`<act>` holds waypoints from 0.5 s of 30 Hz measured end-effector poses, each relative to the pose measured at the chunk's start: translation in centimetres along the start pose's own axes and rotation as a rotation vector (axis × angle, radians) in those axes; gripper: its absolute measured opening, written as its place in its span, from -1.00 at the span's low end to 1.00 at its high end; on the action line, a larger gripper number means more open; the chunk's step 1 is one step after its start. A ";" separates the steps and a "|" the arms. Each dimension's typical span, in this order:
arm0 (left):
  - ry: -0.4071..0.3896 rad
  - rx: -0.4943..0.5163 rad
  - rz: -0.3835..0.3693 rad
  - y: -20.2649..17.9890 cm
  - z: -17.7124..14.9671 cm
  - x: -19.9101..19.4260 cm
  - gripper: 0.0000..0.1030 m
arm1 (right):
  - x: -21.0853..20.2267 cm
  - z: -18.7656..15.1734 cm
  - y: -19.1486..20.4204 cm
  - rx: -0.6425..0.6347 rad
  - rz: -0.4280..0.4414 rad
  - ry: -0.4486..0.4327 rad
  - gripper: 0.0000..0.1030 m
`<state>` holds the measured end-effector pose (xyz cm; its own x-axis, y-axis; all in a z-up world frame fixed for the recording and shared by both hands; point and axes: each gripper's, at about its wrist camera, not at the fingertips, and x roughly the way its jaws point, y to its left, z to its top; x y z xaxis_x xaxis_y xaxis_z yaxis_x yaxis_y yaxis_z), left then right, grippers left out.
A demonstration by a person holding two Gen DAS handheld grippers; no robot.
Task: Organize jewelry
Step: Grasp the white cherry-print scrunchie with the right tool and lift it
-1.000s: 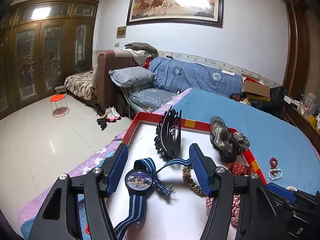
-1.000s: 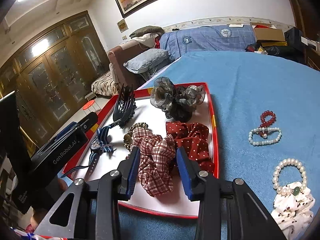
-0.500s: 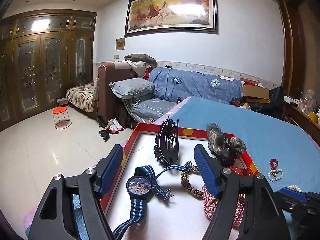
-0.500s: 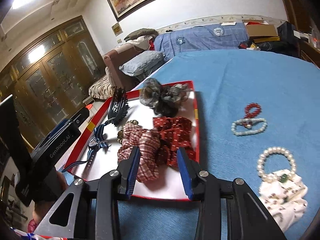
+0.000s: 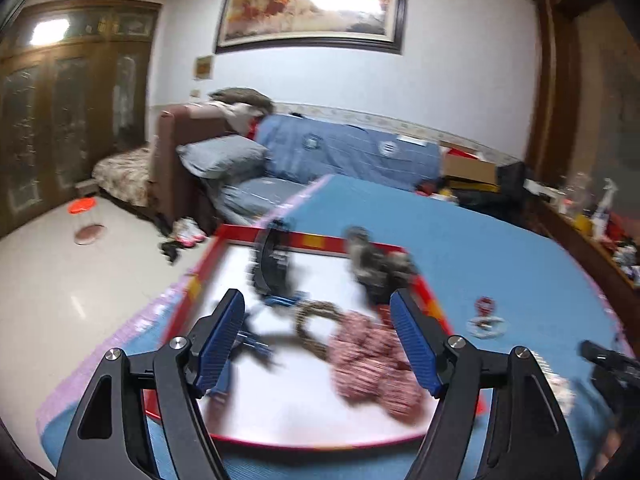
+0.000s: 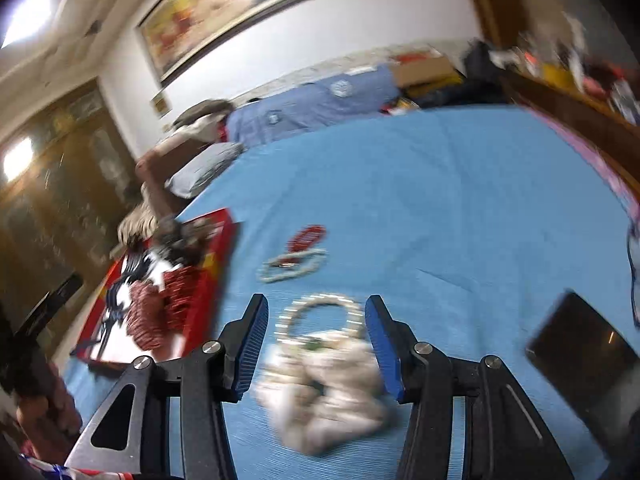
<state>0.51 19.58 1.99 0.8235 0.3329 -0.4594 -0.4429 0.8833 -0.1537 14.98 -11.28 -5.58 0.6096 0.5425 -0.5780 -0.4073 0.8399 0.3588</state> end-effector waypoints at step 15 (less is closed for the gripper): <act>0.153 0.048 -0.165 -5.6 -1.9 1.2 0.46 | 2.0 -3.0 2.1 -0.178 0.050 0.233 0.57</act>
<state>3.28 14.36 0.63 0.8183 0.1316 -0.5595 -0.2858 0.9377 -0.1974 13.29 -8.47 -8.17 0.4218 0.5477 -0.7226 -0.5586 0.7847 0.2688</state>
